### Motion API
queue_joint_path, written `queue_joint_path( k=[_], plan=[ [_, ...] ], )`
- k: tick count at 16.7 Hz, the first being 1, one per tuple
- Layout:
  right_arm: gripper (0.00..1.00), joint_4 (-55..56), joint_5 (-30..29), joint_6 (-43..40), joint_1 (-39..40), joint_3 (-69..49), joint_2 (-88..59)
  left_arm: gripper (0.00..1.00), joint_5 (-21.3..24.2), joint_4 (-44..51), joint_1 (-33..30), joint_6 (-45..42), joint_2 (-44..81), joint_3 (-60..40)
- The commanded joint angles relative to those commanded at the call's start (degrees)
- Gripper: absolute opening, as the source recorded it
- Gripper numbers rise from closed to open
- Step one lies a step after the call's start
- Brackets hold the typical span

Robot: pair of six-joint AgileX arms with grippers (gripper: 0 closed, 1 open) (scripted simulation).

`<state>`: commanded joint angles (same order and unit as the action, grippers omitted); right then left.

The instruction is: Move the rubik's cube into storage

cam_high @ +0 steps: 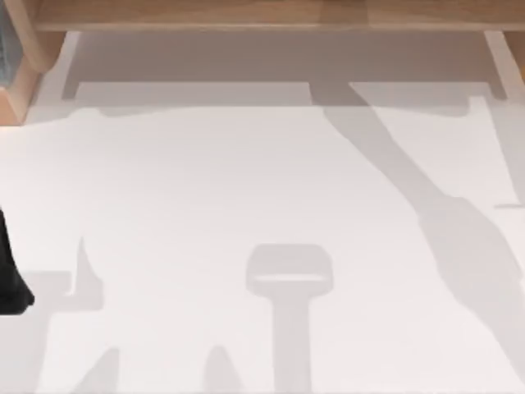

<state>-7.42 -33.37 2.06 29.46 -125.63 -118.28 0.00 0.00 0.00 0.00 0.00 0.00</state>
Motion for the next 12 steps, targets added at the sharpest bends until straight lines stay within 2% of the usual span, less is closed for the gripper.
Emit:
queue_joint_path(
  k=[5, 12],
  plan=[
    [0.0, -14.23, 0.31, 3.3, -8.73, -9.05, 3.83, 1.0, 0.0, 0.0, 0.0, 0.0, 0.0, 0.0],
    [0.0, -43.7, 4.91, 5.06, -26.03, -24.73, 4.91, 1.0, 0.0, 0.0, 0.0, 0.0, 0.0, 0.0]
  ],
)
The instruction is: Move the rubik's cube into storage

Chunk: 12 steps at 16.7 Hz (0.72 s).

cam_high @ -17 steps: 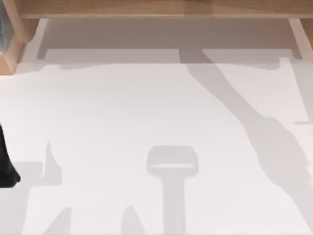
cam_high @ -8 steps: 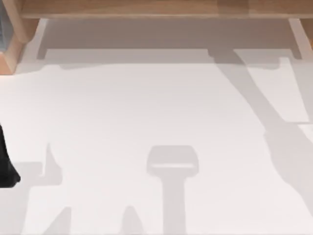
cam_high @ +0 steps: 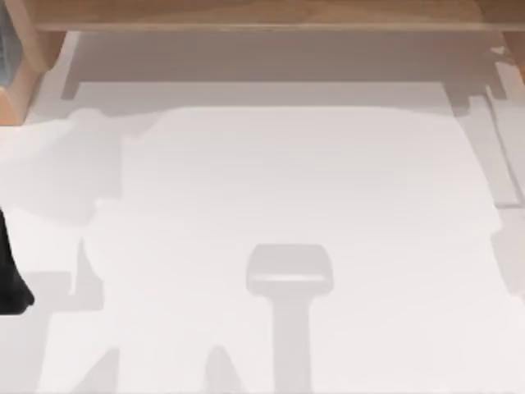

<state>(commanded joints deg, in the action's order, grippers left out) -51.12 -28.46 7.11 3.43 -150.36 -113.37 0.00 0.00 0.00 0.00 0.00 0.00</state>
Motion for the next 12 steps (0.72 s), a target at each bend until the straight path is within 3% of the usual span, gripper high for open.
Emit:
queue_joint_path(
  k=[7, 12],
  plan=[
    [0.0, -28.38, 10.89, -8.37, -16.43, -11.15, -12.28, 1.0, 0.0, 0.0, 0.0, 0.0, 0.0, 0.0],
    [0.0, -41.13, 20.46, -18.52, -23.12, -14.49, -28.94, 1.0, 0.0, 0.0, 0.0, 0.0, 0.0, 0.0]
  ],
)
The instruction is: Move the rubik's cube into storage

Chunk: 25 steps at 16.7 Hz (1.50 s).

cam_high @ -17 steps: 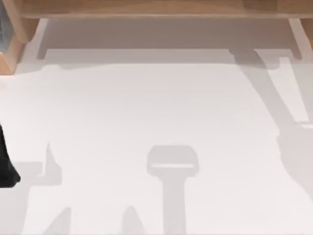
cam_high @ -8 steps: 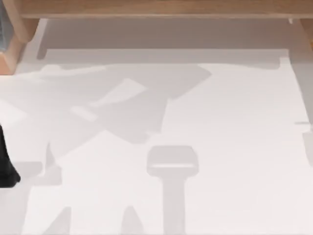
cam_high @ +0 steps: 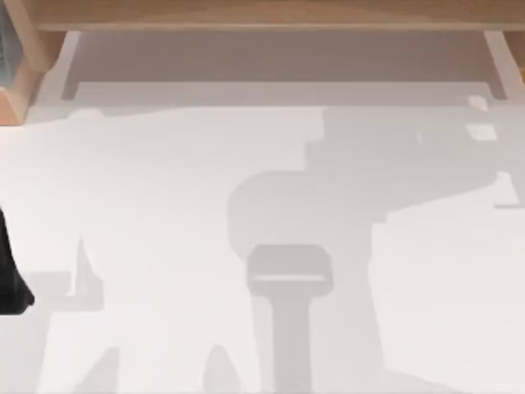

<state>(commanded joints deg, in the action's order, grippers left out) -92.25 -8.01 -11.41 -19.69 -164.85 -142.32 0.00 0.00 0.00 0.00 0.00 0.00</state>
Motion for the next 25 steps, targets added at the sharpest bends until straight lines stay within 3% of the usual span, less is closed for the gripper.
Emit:
queue_joint_path(
  k=[5, 12, 25],
  plan=[
    [0.0, -5.09, 6.96, -7.89, -2.06, -1.5, -14.2, 1.0, 0.0, 0.0, 0.0, 0.0, 0.0, 0.0],
    [0.0, -5.5, 7.97, -9.0, -2.16, -1.45, -16.2, 1.0, 0.0, 0.0, 0.0, 0.0, 0.0, 0.0],
    [0.98, -5.5, 7.97, -9.0, -2.16, -1.45, -16.2, 1.0, 0.0, 0.0, 0.0, 0.0, 0.0, 0.0]
  ],
)
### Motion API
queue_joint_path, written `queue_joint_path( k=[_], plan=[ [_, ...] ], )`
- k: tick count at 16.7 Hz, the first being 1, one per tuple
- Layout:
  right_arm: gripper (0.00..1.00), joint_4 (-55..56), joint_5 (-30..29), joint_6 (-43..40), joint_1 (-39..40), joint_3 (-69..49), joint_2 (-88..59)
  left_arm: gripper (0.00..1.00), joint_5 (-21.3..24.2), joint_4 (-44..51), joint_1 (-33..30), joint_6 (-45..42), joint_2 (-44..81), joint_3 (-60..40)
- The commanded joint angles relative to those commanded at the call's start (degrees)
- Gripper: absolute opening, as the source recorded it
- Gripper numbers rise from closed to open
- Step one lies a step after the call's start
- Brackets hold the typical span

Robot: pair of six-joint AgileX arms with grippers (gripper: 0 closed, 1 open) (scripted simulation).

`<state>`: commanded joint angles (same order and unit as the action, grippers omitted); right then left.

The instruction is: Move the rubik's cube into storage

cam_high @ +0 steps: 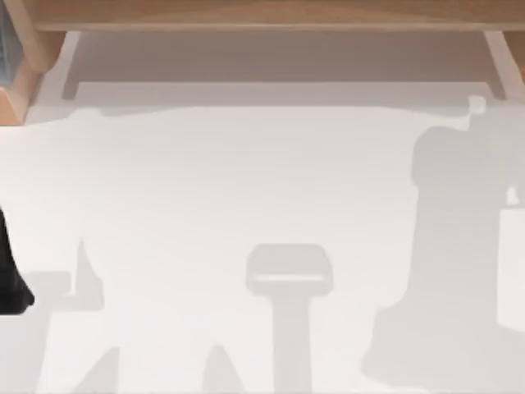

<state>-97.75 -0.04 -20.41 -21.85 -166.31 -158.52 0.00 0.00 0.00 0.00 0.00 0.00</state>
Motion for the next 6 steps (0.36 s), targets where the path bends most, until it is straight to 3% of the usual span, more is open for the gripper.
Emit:
queue_joint_path(
  k=[6],
  plan=[
    [1.0, 0.0, 0.0, 0.0, 0.0, 0.0, 0.0, 1.0, 0.0, 0.0, 0.0, 0.0, 0.0, 0.0]
  ],
)
